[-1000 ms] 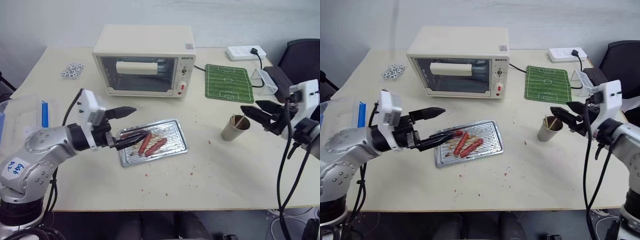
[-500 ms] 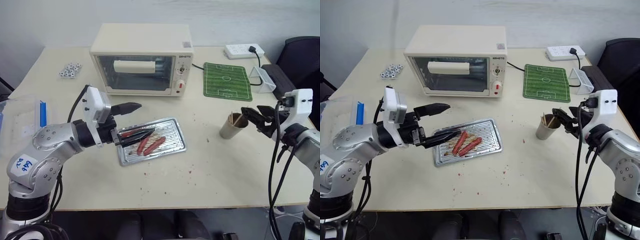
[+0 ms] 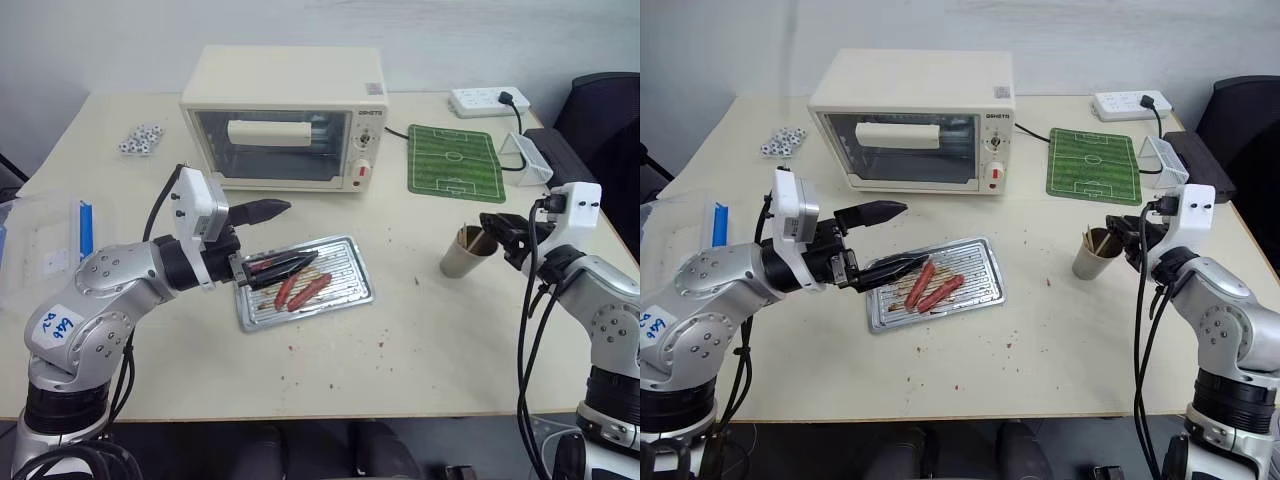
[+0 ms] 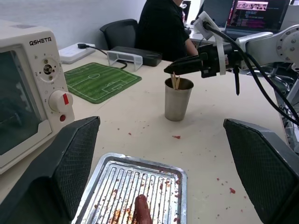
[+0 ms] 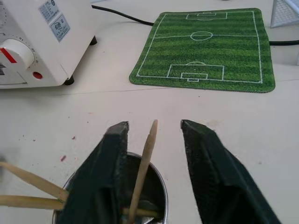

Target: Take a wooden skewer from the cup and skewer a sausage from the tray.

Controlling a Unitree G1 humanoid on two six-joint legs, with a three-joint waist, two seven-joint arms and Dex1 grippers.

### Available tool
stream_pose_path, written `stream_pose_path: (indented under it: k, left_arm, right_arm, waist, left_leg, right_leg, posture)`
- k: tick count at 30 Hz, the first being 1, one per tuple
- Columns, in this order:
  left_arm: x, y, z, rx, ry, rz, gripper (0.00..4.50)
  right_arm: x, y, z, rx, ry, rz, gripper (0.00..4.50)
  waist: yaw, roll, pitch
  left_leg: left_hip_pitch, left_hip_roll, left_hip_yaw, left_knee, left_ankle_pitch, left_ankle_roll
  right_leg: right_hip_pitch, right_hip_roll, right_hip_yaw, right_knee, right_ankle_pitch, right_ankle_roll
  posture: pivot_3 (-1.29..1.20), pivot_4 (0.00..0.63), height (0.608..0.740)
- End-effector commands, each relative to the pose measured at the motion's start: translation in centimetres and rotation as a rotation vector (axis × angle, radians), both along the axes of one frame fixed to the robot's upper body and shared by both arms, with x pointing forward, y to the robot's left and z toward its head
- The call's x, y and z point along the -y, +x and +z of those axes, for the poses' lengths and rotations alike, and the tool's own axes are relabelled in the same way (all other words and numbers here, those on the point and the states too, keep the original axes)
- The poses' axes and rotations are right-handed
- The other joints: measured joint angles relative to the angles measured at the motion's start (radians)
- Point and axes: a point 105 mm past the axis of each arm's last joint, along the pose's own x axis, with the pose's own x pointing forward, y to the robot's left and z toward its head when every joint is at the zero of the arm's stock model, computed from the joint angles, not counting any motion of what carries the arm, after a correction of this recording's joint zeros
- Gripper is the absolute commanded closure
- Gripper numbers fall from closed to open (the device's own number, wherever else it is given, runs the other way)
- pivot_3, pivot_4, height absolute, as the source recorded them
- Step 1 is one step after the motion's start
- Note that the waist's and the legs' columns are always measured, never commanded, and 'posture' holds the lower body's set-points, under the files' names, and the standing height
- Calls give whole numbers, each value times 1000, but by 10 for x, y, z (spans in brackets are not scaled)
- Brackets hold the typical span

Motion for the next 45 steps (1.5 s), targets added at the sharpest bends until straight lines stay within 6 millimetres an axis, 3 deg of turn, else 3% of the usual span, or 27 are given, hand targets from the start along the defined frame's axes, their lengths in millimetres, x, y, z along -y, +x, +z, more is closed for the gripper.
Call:
stream_pose_path:
  k: [1,4,8,12,19,26,28,32,39,41,45]
  left_arm:
    - [2,-1,8,49,-2,-3,0]
    - [2,0,8,53,0,-2,0]
    - [3,1,9,55,-2,-3,0]
    - [4,2,8,53,-9,-5,0]
    - [9,5,7,48,-24,-22,0]
    - [18,5,8,53,-64,-37,0]
    - [24,3,8,70,-79,-46,0]
    - [28,7,10,121,-105,4,0]
    - [31,22,21,195,-197,89,0]
    - [33,28,26,209,-229,106,0]
    - [34,40,36,243,-279,139,0]
  right_arm:
    - [-3,-1,13,55,14,7,2680]
    - [-4,-1,15,62,28,5,3272]
    - [-5,-2,18,71,16,8,4452]
    - [-2,-2,22,72,-20,-16,4452]
    - [-4,-5,53,116,-1,-16,4452]
    - [-15,-22,128,224,-38,77,4452]
    - [-23,-24,149,226,27,144,4452]
    - [-50,-14,170,200,280,272,4452]
    - [-116,1,155,49,657,461,4452]
    - [-125,0,148,1,712,463,4452]
    - [-136,-3,141,-90,839,466,4452]
  waist:
    - [0,0,0]
    - [-1,0,0]
    - [-1,0,0]
    - [0,0,0]
    - [-1,0,0]
    - [-1,0,0]
    - [-3,0,0]
    - [-7,0,0]
    - [-10,0,0]
    - [-4,0,0]
    - [-4,0,0]
  left_leg:
    - [0,0,0,0,0,0]
    - [0,0,0,0,0,0]
    - [0,0,0,0,0,0]
    - [0,0,0,0,0,0]
    - [0,1,0,0,0,0]
    - [-1,0,0,0,0,0]
    - [-1,0,1,0,0,0]
    - [0,2,0,0,0,0]
    - [-8,1,1,0,6,-6]
    - [-19,0,0,5,7,-5]
    - [-25,-1,0,11,6,-4]
  right_leg:
    - [0,0,0,0,0,0]
    - [0,0,0,0,0,0]
    - [0,0,0,0,0,0]
    - [0,0,0,0,0,0]
    - [-1,0,0,1,0,0]
    - [-1,-1,0,1,0,0]
    - [-1,-1,1,1,0,0]
    - [-1,0,1,1,0,0]
    - [-10,-1,1,9,0,0]
    - [-20,-2,-1,13,0,0]
    - [-22,-2,-3,13,1,2]
  posture:
    - [0,150,740]
    - [0,150,740]
    - [0,150,740]
    - [0,150,740]
    - [0,150,740]
    - [0,150,740]
    - [0,150,740]
    - [0,150,740]
    - [0,150,740]
    - [0,150,740]
    - [0,150,740]
